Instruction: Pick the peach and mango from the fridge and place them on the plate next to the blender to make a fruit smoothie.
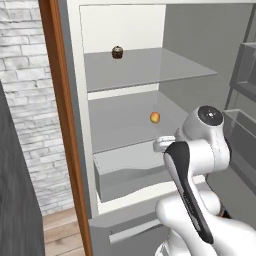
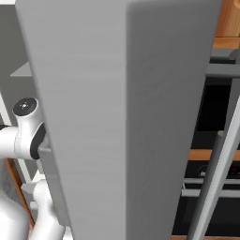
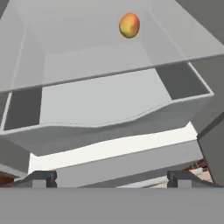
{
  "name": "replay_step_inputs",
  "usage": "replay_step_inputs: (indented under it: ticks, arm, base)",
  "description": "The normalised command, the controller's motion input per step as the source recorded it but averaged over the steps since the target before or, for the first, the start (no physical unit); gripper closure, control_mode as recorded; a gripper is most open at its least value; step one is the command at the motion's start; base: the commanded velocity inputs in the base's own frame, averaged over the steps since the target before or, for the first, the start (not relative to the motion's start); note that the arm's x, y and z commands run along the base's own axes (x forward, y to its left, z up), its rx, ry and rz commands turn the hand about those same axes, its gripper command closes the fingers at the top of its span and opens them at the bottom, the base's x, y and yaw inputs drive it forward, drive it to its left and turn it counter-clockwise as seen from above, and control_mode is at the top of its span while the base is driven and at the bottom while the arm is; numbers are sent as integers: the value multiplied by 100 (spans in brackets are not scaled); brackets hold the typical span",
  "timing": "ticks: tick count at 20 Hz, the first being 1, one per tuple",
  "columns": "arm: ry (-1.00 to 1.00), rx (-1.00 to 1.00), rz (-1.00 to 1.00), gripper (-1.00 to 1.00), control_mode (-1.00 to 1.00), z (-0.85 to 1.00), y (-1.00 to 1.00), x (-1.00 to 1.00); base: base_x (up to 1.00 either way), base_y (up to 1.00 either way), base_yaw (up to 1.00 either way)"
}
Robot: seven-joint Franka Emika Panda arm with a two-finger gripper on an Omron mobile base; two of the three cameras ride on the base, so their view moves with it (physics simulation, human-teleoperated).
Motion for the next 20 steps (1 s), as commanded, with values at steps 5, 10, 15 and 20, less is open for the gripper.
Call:
replay_step_inputs:
  ticks: [5, 10, 15, 20]
  arm:
    - [-25, 2, 13, -100, -100, 49, -37, 61]
    - [3, 0, 0, -100, -100, 56, -21, 100]
    - [25, -3, -1, -100, -100, 12, -9, 74]
    - [7, 0, -2, -100, -100, -60, 0, 35]
  base:
    - [0, 0, 0]
    - [0, 0, 0]
    - [0, 0, 0]
    - [0, 0, 0]
